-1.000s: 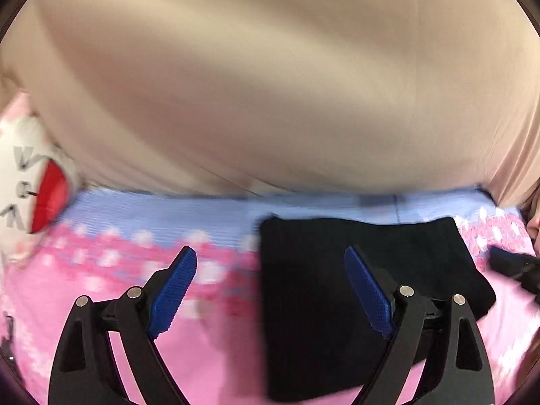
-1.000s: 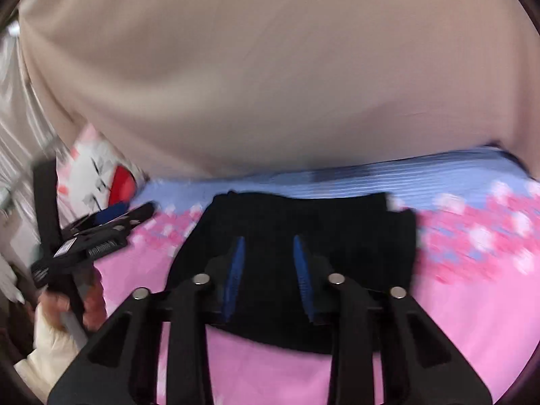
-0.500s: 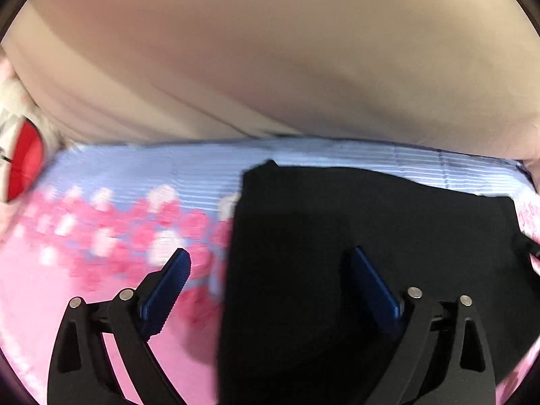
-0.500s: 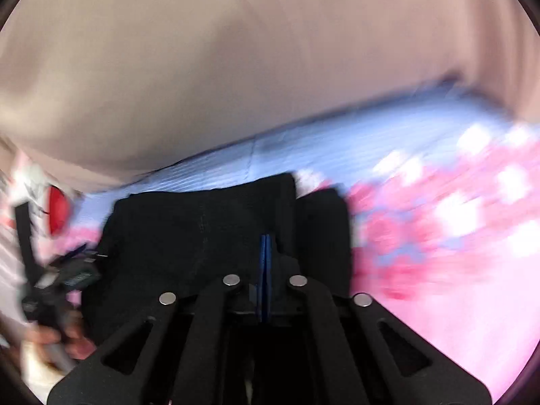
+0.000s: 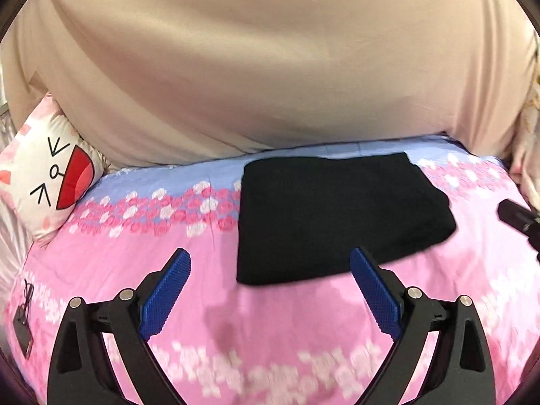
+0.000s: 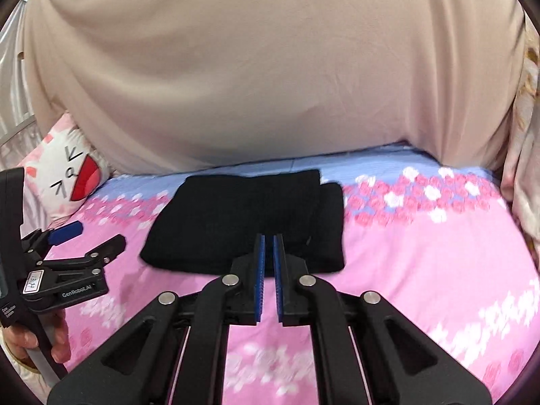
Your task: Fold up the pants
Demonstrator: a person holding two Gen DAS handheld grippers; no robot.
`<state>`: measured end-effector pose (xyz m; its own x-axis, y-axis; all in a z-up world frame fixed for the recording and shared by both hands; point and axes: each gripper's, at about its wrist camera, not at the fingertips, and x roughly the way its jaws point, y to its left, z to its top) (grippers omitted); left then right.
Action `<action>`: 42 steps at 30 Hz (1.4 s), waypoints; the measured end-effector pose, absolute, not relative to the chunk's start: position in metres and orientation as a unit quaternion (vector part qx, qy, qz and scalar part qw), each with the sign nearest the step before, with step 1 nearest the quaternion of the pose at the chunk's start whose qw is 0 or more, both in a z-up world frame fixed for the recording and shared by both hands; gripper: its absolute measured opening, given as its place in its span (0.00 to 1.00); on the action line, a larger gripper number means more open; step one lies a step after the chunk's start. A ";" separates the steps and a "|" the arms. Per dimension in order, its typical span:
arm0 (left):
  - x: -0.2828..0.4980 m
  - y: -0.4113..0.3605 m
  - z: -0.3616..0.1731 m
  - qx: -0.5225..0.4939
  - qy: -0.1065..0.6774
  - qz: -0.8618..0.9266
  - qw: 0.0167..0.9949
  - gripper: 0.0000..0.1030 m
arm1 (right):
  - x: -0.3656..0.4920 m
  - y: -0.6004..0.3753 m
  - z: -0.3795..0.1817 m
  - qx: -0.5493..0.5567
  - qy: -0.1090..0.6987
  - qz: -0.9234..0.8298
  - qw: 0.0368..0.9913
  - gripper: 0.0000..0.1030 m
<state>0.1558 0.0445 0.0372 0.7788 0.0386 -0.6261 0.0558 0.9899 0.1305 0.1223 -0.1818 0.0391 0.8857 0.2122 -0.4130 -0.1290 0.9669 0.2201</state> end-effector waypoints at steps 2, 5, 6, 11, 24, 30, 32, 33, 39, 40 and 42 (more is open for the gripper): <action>0.142 0.042 0.035 0.067 0.341 -0.013 0.938 0.91 | 0.112 -0.177 0.034 0.095 0.228 0.091 0.965 0.05; 0.130 0.041 0.027 0.061 0.356 -0.015 0.932 0.91 | 0.103 -0.173 0.022 0.102 0.237 0.094 0.962 0.06; 0.124 0.041 0.026 0.058 0.360 -0.015 0.931 0.91 | 0.101 -0.173 0.019 0.103 0.241 0.094 0.960 0.06; 0.107 0.043 0.014 0.054 0.374 -0.011 0.926 0.91 | 0.085 -0.172 0.002 0.109 0.258 0.095 0.955 0.06; 0.081 0.053 0.009 0.059 0.363 0.003 0.930 0.91 | 0.057 -0.159 -0.008 0.097 0.258 0.077 0.958 0.06; 0.076 0.057 0.009 0.059 0.362 0.006 0.930 0.91 | 0.056 -0.152 -0.004 0.088 0.252 0.072 0.961 0.06; 0.076 0.058 0.008 0.059 0.365 0.004 0.929 0.91 | 0.056 -0.151 -0.004 0.087 0.253 0.070 0.961 0.06; 0.076 0.057 0.008 0.059 0.365 0.005 0.929 0.91 | 0.056 -0.150 -0.004 0.088 0.252 0.069 0.961 0.06; 0.075 0.057 0.008 0.059 0.363 0.005 0.930 0.91 | 0.054 -0.149 -0.004 0.090 0.250 0.068 0.962 0.07; 0.075 0.057 0.008 0.060 0.364 0.004 0.929 0.91 | 0.054 -0.149 -0.004 0.090 0.250 0.069 0.961 0.07; 0.074 0.057 0.008 0.060 0.365 0.003 0.929 0.91 | 0.054 -0.150 -0.004 0.089 0.250 0.070 0.962 0.07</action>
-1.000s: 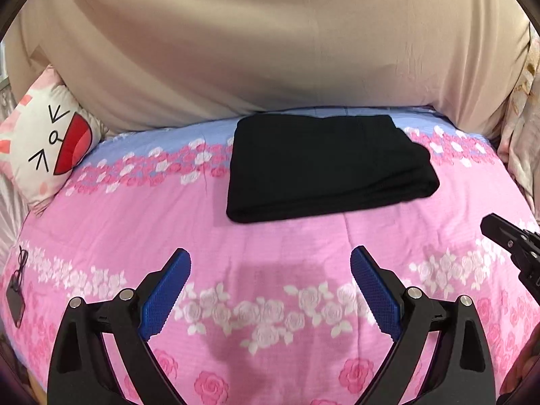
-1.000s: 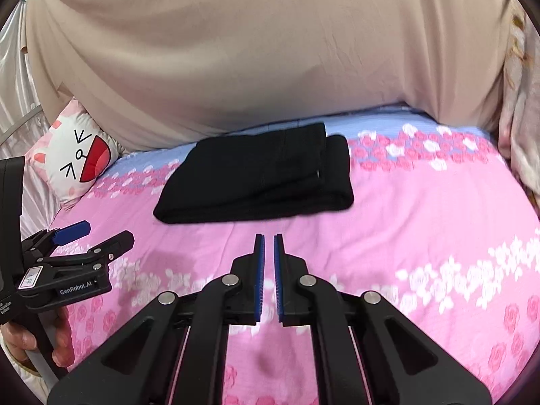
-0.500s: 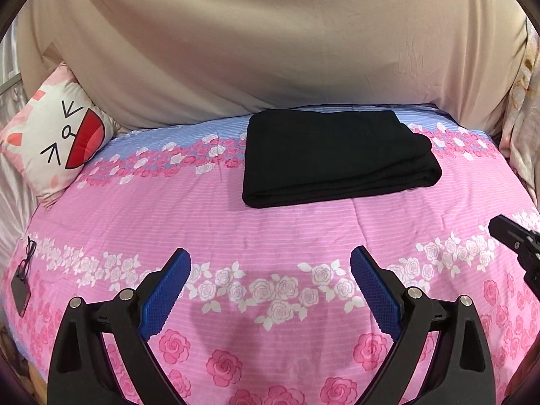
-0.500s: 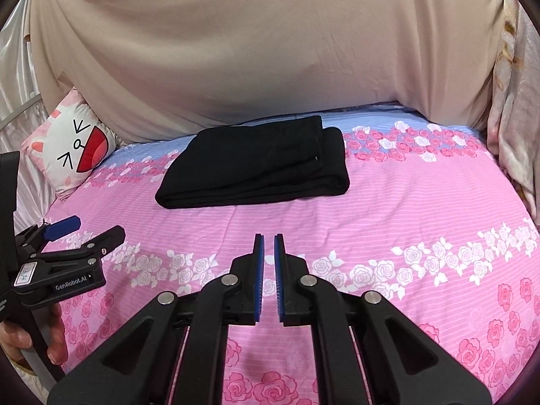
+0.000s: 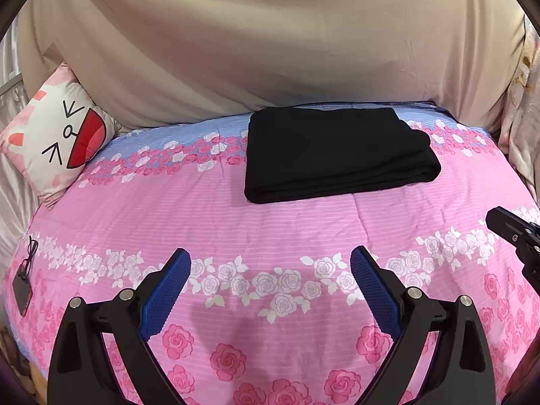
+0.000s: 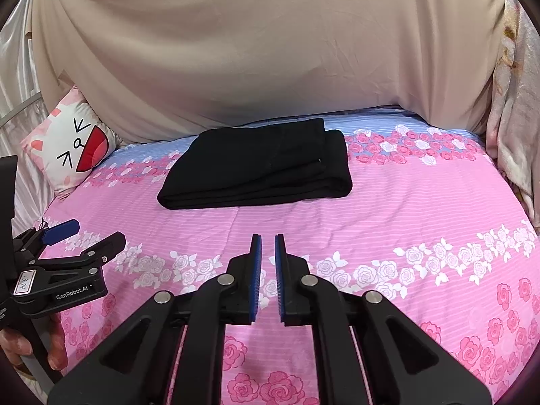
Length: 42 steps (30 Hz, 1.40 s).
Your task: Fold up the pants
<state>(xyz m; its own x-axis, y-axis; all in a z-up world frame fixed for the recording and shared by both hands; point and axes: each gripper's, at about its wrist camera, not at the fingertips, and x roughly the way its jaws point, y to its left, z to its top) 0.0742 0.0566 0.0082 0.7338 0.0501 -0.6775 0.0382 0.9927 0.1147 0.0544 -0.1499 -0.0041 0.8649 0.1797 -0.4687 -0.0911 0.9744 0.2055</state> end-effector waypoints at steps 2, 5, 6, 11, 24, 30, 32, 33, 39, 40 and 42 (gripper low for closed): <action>0.074 0.056 0.008 0.061 0.365 0.004 0.929 0.91 | 0.055 -0.151 -0.004 0.089 0.251 0.072 0.961 0.07; 0.074 0.056 0.009 0.062 0.365 0.002 0.929 0.91 | 0.055 -0.151 -0.004 0.088 0.252 0.073 0.961 0.07; 0.074 0.056 0.008 0.062 0.365 0.001 0.929 0.91 | 0.054 -0.151 -0.004 0.087 0.252 0.072 0.961 0.07; 0.073 0.055 0.009 0.063 0.364 0.003 0.929 0.91 | 0.055 -0.151 -0.005 0.087 0.253 0.075 0.961 0.07; 0.078 0.053 0.005 0.068 0.368 -0.002 0.927 0.91 | 0.056 -0.148 -0.007 0.087 0.256 0.073 0.960 0.07; 0.079 0.055 0.003 0.066 0.371 -0.002 0.926 0.91 | 0.058 -0.149 -0.009 0.087 0.258 0.074 0.959 0.07; 0.079 0.054 0.003 0.067 0.371 -0.001 0.926 0.91 | 0.059 -0.149 -0.009 0.087 0.258 0.073 0.959 0.07; 0.079 0.054 0.003 0.067 0.371 -0.003 0.926 0.91 | 0.059 -0.150 -0.009 0.087 0.259 0.075 0.959 0.07; 0.079 0.055 0.003 0.067 0.371 -0.006 0.926 0.91 | 0.060 -0.151 -0.009 0.087 0.260 0.074 0.959 0.07; 0.079 0.055 0.003 0.067 0.371 -0.004 0.926 0.91 | 0.060 -0.151 -0.009 0.087 0.260 0.074 0.959 0.07; 0.079 0.055 0.003 0.067 0.371 -0.005 0.926 0.91 | 0.060 -0.152 -0.009 0.086 0.260 0.075 0.959 0.07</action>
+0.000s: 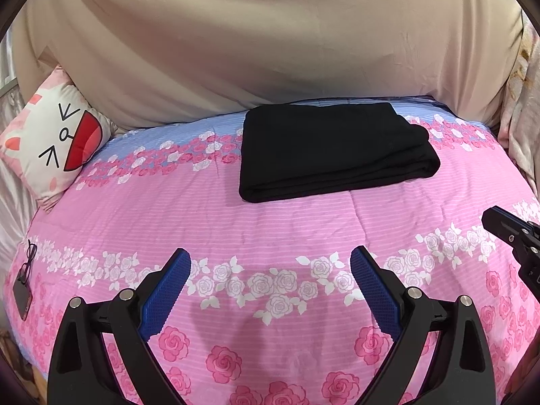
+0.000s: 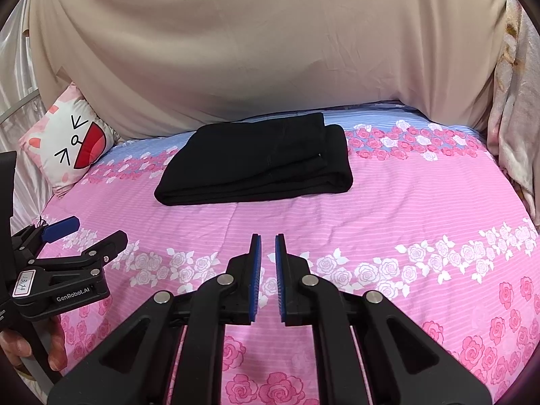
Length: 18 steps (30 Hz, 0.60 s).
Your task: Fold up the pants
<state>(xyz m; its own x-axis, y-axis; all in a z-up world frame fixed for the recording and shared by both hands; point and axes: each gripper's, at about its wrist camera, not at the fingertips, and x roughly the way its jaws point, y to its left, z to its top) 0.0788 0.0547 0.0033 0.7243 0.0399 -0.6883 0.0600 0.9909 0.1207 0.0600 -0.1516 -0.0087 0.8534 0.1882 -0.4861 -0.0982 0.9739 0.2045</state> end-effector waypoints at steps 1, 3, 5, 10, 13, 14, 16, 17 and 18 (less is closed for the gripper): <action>0.079 0.054 0.003 0.067 0.371 -0.004 0.926 0.91 | 0.060 -0.151 -0.009 0.086 0.260 0.074 0.959 0.07; 0.079 0.055 0.003 0.068 0.371 -0.006 0.926 0.91 | 0.060 -0.151 -0.009 0.087 0.260 0.074 0.959 0.08; 0.079 0.055 0.003 0.068 0.371 -0.005 0.926 0.91 | 0.060 -0.151 -0.009 0.086 0.260 0.074 0.959 0.08; 0.079 0.055 0.003 0.068 0.371 -0.003 0.926 0.91 | 0.059 -0.151 -0.008 0.084 0.258 0.071 0.960 0.23; 0.079 0.055 0.004 0.068 0.371 -0.002 0.926 0.91 | 0.059 -0.152 -0.008 0.081 0.256 0.071 0.961 0.30; 0.080 0.055 0.004 0.068 0.370 -0.003 0.926 0.91 | 0.059 -0.153 -0.009 0.081 0.257 0.071 0.960 0.30; 0.080 0.054 0.004 0.069 0.371 -0.001 0.926 0.91 | 0.060 -0.152 -0.009 0.081 0.257 0.072 0.960 0.30; 0.080 0.054 0.004 0.069 0.370 -0.001 0.926 0.91 | 0.060 -0.153 -0.009 0.081 0.258 0.072 0.960 0.30; 0.080 0.055 0.004 0.068 0.371 -0.001 0.926 0.91 | 0.061 -0.153 -0.009 0.080 0.258 0.073 0.960 0.30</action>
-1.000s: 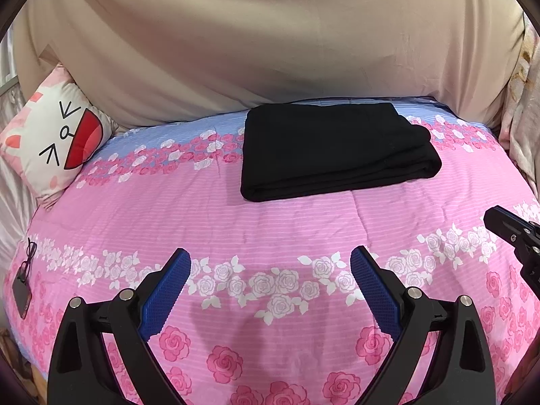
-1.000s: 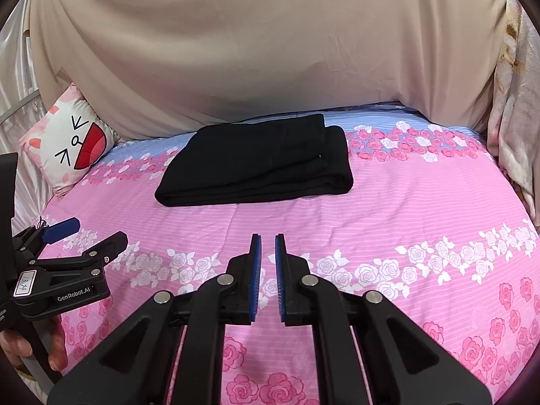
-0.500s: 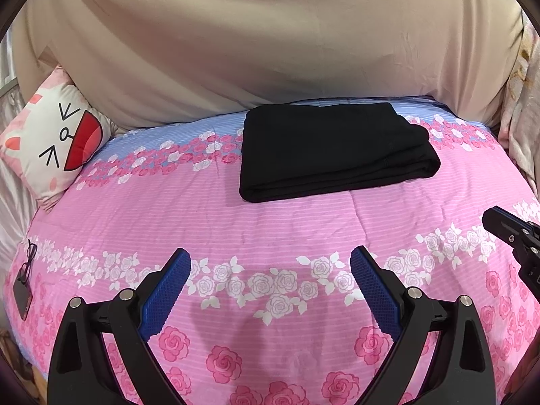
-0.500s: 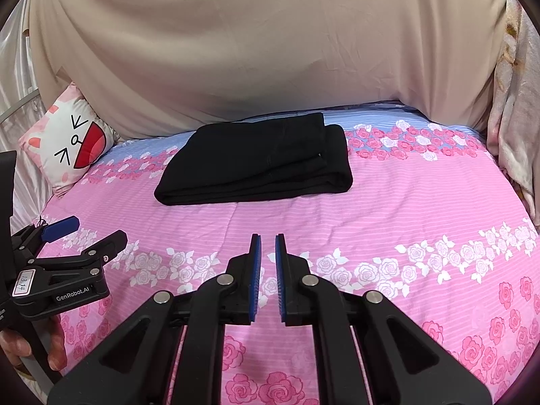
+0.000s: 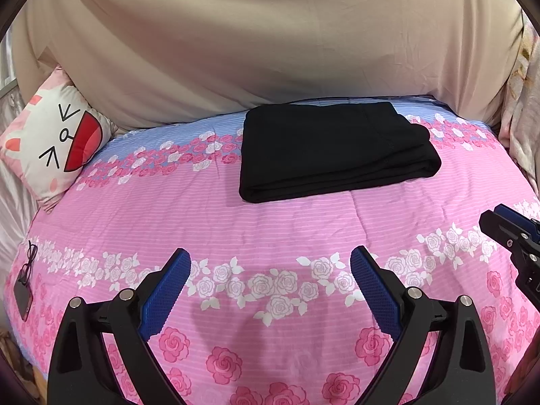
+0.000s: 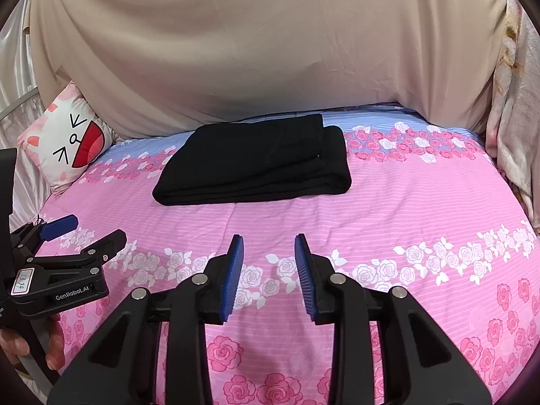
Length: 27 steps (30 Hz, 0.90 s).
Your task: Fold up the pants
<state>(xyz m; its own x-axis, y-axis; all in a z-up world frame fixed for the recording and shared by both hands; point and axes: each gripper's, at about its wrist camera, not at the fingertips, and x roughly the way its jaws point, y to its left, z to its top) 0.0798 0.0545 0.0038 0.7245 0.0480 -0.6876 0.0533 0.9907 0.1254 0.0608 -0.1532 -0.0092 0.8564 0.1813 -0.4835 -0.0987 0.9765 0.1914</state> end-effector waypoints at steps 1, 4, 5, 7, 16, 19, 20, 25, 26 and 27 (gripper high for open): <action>0.080 0.055 0.004 0.067 0.372 -0.001 0.926 0.91 | 0.061 -0.153 -0.010 0.080 0.258 0.074 0.960 0.30; 0.080 0.056 0.004 0.066 0.376 0.000 0.924 0.91 | 0.061 -0.154 -0.009 0.080 0.257 0.072 0.960 0.38; 0.081 0.058 0.004 0.066 0.376 -0.001 0.924 0.91 | 0.060 -0.154 -0.009 0.078 0.255 0.069 0.961 0.46; 0.081 0.058 0.004 0.068 0.377 0.001 0.924 0.91 | 0.060 -0.153 -0.009 0.076 0.252 0.068 0.962 0.51; 0.082 0.061 0.001 0.065 0.382 -0.006 0.922 0.91 | 0.062 -0.154 -0.010 0.075 0.255 0.069 0.962 0.53; 0.082 0.060 0.001 0.065 0.380 -0.007 0.923 0.91 | 0.061 -0.153 -0.010 0.076 0.255 0.069 0.962 0.53; 0.082 0.059 0.002 0.066 0.379 -0.008 0.923 0.91 | 0.061 -0.153 -0.010 0.075 0.255 0.070 0.961 0.53; 0.084 0.060 0.001 0.064 0.383 -0.009 0.922 0.91 | 0.063 -0.152 -0.010 0.075 0.257 0.071 0.961 0.53; 0.084 0.060 0.001 0.061 0.385 -0.013 0.921 0.91 | 0.063 -0.153 -0.011 0.074 0.257 0.071 0.961 0.53; 0.085 0.061 0.000 0.058 0.386 -0.016 0.920 0.91 | 0.063 -0.153 -0.011 0.074 0.258 0.071 0.961 0.53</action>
<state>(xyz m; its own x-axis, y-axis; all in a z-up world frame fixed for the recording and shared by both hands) 0.0845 0.0606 0.0001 0.7011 0.0157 -0.7129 0.0747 0.9926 0.0953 0.0631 -0.1527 -0.0108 0.8572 0.1746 -0.4845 -0.0981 0.9789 0.1792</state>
